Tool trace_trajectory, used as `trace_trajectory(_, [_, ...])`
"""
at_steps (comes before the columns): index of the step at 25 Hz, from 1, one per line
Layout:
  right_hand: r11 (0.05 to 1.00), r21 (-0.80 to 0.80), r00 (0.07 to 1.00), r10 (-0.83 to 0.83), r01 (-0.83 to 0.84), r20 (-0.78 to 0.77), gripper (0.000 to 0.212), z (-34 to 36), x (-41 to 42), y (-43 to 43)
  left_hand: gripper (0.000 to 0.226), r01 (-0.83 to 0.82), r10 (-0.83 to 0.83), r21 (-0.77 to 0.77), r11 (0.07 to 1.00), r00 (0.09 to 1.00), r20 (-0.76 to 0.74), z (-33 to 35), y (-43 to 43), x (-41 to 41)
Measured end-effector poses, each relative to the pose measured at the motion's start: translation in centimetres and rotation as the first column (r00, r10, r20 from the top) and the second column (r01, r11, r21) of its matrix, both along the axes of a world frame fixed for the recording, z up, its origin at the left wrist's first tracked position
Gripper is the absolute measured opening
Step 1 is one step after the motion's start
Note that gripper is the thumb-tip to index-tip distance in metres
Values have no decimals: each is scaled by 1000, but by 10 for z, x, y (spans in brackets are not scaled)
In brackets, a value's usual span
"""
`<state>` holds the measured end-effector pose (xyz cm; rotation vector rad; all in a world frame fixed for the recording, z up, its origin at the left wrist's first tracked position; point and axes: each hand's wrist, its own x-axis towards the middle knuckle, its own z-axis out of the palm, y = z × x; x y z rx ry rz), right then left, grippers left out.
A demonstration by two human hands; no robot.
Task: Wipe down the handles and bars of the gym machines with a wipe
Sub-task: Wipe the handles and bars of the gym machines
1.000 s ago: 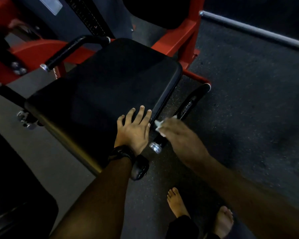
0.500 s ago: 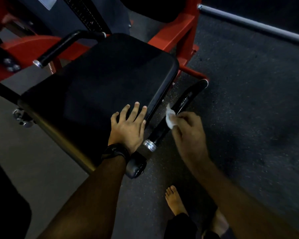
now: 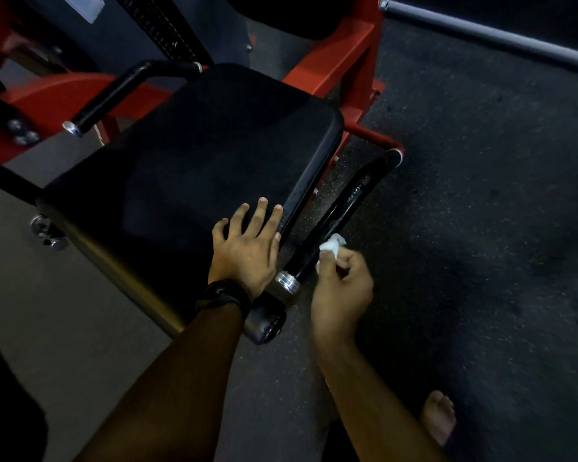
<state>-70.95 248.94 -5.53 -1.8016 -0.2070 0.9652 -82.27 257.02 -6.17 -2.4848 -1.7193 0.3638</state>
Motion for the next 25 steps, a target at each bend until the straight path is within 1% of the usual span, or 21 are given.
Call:
trace_trajectory(1, [1000, 16, 1000, 15, -16, 25, 7, 1, 0, -2, 50, 2, -2, -1, 1000, 1000, 4, 0, 0, 0])
trace_trajectory(4, [979, 49, 976, 193, -199, 101, 14, 15, -15, -24, 50, 2, -2, 5, 1000, 1000, 3, 1, 0, -1])
trace_trajectory(6, [970, 101, 952, 190, -219, 239, 14, 5, -6, -14, 51, 3, -3, -10, 1000, 1000, -2, 0, -1, -1])
trace_trajectory(8, [958, 152, 913, 175, -245, 370, 18, -5, 2, 1, 50, 0, 0, -6, 1000, 1000, 11, 0, 1, 0])
trace_trajectory(10, [917, 172, 861, 255, -360, 441, 27, -2, 0, -7, 50, 0, 0, -6, 1000, 1000, 27, 0, 1, -1])
trace_trajectory(11, [876, 142, 793, 335, -462, 509, 31, 0, -1, -15, 49, 3, -3, -5, 1000, 1000, 29, 0, 0, -2])
trace_trajectory(12, [819, 85, 686, 413, -567, 598, 32, 0, 3, -17, 49, 8, -8, -2, 1000, 1000, 28, -1, -1, -2])
trace_trajectory(14, [695, -73, 425, 515, -715, 744, 33, -5, 27, 4, 49, 8, -8, -2, 1000, 1000, 30, -2, 1, -3])
trace_trajectory(15, [614, -160, 290, 566, -773, 772, 35, -1, 37, 19, 49, 4, -3, -5, 1000, 999, 34, -2, 1, -3])
trace_trajectory(16, [479, -241, 125, 612, -844, 781, 37, 5, 44, 31, 49, 2, -2, -9, 1000, 999, 37, -2, 1, -4])
trace_trajectory(17, [298, -321, -67, 631, -899, 773, 39, 15, 51, 38, 49, 4, -4, -11, 1000, 999, 38, -2, 1, -4])
trace_trajectory(18, [113, -388, -234, 634, -915, 737, 39, 24, 58, 42, 49, 4, -4, -16, 1000, 999, 42, -1, 0, -4])
trace_trajectory(19, [-20, -429, -345, 628, -903, 697, 39, 31, 67, 46, 50, 3, -1, -24, 1000, 999, 49, 0, 0, -4])
trace_trajectory(20, [-74, -454, -395, 629, -888, 670, 37, 34, 76, 55, 50, -4, 6, -31, 1000, 998, 59, 1, 1, -4])
trace_trajectory(22, [-83, -505, -429, 655, -859, 622, 27, 40, 85, 76, 50, -16, 19, -44, 999, 997, 78, 2, 1, -5])
trace_trajectory(23, [-109, -531, -467, 644, -840, 606, 21, 43, 79, 82, 49, -16, 20, -52, 999, 996, 89, 2, 1, -5])
trace_trajectory(25, [-244, -541, -570, 570, -805, 591, 18, 48, 60, 79, 50, -6, 14, -68, 998, 993, 113, 3, 1, -5])
